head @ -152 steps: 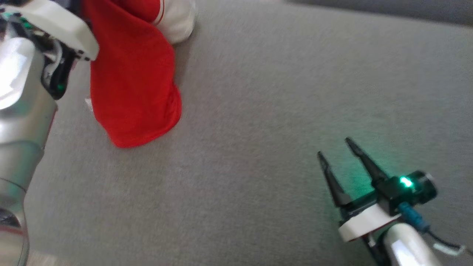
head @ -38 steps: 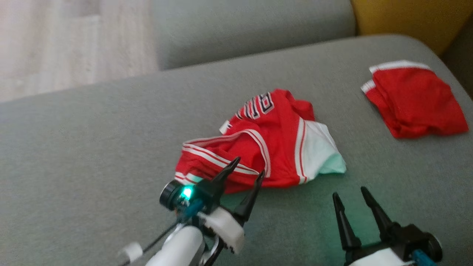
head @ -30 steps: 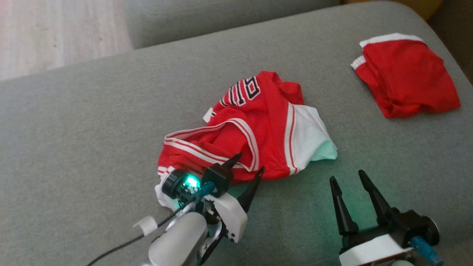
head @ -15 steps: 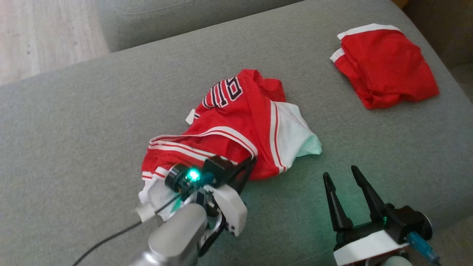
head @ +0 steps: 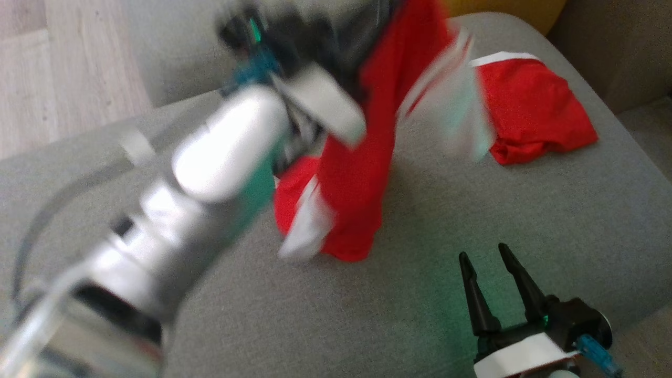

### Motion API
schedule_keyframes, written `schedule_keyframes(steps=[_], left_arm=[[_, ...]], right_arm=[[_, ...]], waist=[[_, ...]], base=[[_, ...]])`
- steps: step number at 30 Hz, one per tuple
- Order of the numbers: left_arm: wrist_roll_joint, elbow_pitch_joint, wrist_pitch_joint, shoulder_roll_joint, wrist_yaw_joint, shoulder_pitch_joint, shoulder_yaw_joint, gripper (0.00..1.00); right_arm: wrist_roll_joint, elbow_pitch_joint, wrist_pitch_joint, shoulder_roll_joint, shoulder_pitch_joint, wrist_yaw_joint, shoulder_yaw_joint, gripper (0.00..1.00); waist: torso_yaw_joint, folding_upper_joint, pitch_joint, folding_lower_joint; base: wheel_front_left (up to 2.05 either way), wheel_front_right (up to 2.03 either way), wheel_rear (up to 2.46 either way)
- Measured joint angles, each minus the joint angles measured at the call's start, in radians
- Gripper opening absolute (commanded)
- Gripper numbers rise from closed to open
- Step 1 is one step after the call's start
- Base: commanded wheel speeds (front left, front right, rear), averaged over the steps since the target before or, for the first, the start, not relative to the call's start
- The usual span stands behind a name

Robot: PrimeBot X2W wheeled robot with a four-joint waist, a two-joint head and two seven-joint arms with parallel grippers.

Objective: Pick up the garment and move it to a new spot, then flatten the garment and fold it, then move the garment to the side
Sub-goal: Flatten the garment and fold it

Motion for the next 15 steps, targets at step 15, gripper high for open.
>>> schedule_keyframes(steps=[15], left_arm=[[-0.15,0.016,-0.057,0.277,0.002,0.15,0.174,0.0]], right_arm=[[-0.003,-0.011,0.0,0.0,0.064,0.0,-0.059,1.0]], waist=[[0.093,0.0,-0.076,0.0]], base=[[0.0,0.0,0.0]])
